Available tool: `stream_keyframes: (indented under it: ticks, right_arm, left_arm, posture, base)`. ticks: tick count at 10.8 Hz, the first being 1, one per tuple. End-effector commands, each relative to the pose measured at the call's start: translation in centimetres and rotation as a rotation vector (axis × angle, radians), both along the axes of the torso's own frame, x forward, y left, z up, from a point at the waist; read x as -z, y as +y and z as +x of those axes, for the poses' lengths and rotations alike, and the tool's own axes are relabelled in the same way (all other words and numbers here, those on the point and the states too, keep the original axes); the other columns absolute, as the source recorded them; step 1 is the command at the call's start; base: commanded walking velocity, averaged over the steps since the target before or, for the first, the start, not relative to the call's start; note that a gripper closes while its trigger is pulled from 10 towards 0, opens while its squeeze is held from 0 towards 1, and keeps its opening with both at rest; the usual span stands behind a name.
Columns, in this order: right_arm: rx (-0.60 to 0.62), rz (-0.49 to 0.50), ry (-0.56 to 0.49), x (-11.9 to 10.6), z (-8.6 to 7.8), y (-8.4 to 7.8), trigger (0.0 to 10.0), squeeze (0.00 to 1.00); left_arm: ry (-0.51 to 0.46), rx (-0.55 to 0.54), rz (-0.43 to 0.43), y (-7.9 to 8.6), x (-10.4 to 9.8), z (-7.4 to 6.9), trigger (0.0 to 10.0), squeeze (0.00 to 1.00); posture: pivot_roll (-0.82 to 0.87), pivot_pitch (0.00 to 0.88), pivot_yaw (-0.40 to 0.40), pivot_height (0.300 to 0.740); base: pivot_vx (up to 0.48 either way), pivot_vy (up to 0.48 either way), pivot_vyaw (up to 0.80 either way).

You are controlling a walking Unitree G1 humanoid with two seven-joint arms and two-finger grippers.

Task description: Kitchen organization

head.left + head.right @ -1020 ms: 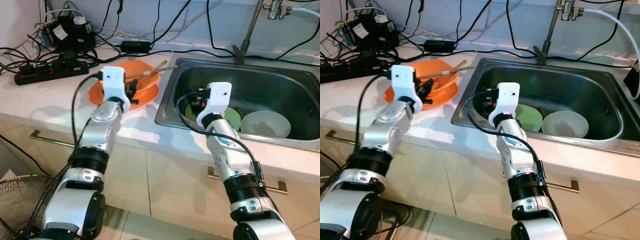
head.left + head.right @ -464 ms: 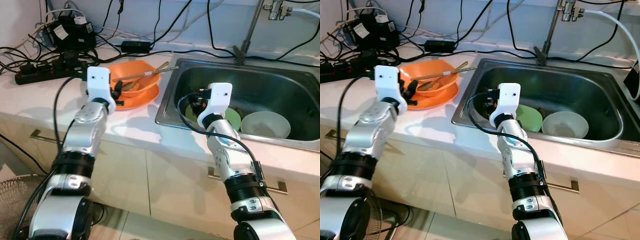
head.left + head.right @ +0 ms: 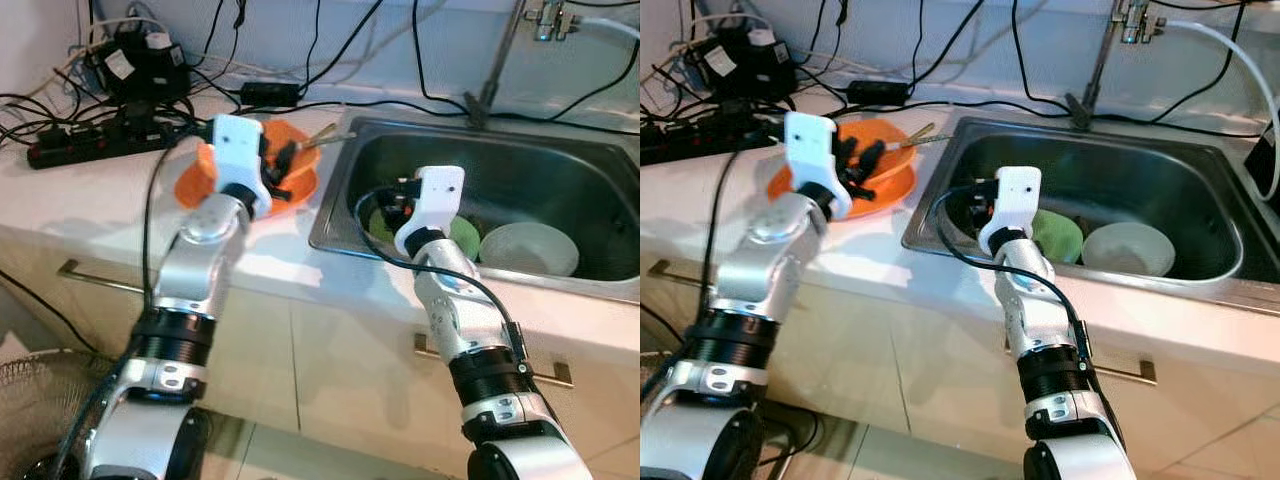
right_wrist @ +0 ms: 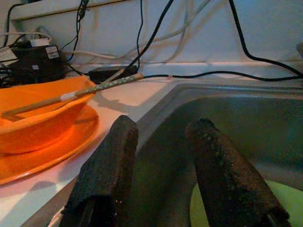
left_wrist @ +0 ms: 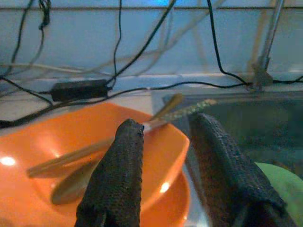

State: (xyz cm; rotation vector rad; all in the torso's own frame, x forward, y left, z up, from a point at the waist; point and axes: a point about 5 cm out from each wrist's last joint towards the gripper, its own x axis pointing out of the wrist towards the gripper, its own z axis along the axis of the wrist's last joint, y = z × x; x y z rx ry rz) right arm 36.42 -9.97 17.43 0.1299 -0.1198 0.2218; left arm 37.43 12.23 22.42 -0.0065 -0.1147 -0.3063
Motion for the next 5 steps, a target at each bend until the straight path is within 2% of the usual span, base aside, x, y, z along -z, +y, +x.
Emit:
stream_keyframes:
  ticks: [1, 5]
  right_arm:
    - [0.0, 0.004, -0.004, -0.38, 0.28, 0.06, 10.0, 0.0]
    - [-0.001, 0.002, -0.002, -0.27, 0.23, 0.05, 10.0, 0.0]
  left_arm:
    - [0.025, 0.0, -0.015, 0.07, 0.49, -0.04, 10.0, 0.0]
    - [0.08, -0.036, -0.072, 0.89, 1.45, -0.04, 10.0, 0.0]
  posture:
    - [0.16, 0.004, -0.003, 0.74]
    - [0.17, 0.002, -0.006, 0.74]
  base:
    - [0.0, 0.0, 0.0]
    - [0.0, 0.0, 0.0]
